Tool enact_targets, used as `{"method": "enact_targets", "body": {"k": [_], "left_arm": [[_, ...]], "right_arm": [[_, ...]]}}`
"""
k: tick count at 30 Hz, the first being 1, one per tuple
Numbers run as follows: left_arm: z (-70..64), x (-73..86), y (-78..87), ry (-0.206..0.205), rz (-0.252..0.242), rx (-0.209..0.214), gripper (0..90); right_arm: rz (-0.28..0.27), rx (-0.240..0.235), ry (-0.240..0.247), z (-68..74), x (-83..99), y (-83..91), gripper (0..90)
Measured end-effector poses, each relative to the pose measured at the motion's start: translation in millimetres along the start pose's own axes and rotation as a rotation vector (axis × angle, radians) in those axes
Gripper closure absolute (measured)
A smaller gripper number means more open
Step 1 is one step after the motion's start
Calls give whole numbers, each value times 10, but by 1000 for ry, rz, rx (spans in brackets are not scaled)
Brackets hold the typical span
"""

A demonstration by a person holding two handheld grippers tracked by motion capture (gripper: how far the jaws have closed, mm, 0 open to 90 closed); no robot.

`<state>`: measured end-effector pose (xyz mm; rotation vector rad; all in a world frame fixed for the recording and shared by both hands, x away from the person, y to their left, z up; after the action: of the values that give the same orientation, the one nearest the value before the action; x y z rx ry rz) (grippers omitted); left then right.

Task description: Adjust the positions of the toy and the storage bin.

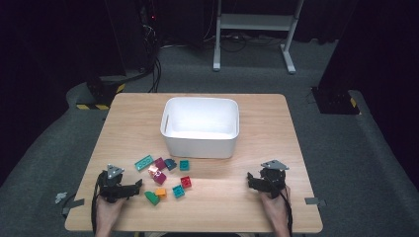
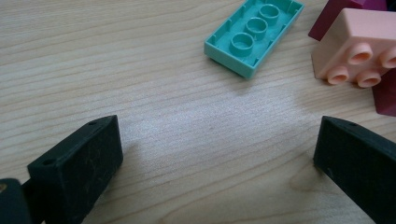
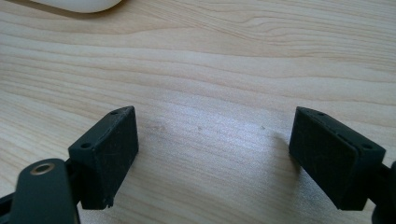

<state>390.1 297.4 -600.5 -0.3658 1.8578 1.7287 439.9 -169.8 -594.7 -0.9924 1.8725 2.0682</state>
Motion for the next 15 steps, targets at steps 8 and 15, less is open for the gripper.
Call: {"method": "enact_targets", "body": {"k": [8,15], "left_arm": [[0,3,4,-1,3,2,12],[10,5,29,18,-1,15,33]], "right_arm": [[0,0,0,0,0,0,156],[0,0,0,0,0,0,156]]}}
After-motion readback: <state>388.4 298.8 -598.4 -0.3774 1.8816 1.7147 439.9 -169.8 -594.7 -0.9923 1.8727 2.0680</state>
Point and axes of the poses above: each handheld gripper's, and its own axes: y roughly backward along the jaws, x roughly out of its underside, z roughly to its left, the point moved 10 cm from there along -y, roughly forward along the jaws, and after that the axes turned 10 degrees about z, right-handed, at the moved point
